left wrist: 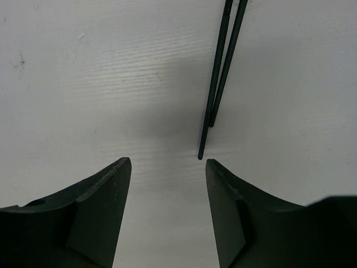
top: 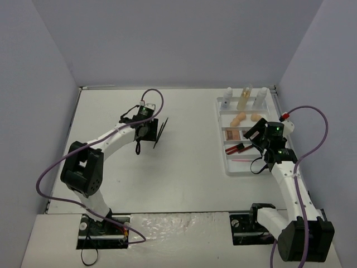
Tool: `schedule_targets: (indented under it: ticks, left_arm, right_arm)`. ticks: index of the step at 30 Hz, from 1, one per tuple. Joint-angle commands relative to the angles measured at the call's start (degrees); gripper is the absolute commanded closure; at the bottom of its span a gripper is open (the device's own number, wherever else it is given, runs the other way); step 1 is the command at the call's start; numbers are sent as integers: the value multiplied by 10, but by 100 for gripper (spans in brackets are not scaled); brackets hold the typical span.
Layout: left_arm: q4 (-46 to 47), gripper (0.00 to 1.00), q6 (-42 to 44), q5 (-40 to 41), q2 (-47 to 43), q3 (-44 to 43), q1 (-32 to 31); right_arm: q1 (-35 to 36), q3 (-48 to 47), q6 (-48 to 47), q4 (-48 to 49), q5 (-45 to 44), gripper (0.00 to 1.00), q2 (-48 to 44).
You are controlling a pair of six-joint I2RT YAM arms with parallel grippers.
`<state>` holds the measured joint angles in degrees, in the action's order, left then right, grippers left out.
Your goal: Organize the makeup
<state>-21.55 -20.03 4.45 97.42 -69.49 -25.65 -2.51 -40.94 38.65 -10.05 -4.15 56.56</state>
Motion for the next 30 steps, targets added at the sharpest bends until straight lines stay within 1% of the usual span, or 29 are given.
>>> schedule_targets:
  ticks: [1, 7, 17, 22, 27, 30]
  left_arm:
    - [-20, 54, 33, -30, 19, -57, 0]
    - [-27, 55, 55, -79, 55, -68, -8]
    - [-61, 57, 67, -99, 106, -95, -12]
    - [-78, 62, 72, -94, 125, -112, -12]
    - [-98, 70, 78, -87, 141, -125, -11]
    - [-108, 72, 81, -90, 149, -131, -10]
  right_arm:
    - [4, -36, -73, 20, 35, 20, 14]
    - [4, -29, -79, 35, 58, 19, 19]
    - [3, -22, -79, 53, 75, 18, 31]
    - [4, -21, -80, 55, 78, 18, 31]
    - [4, -20, -80, 57, 80, 18, 30]
    - [5, -20, -80, 57, 80, 18, 30]
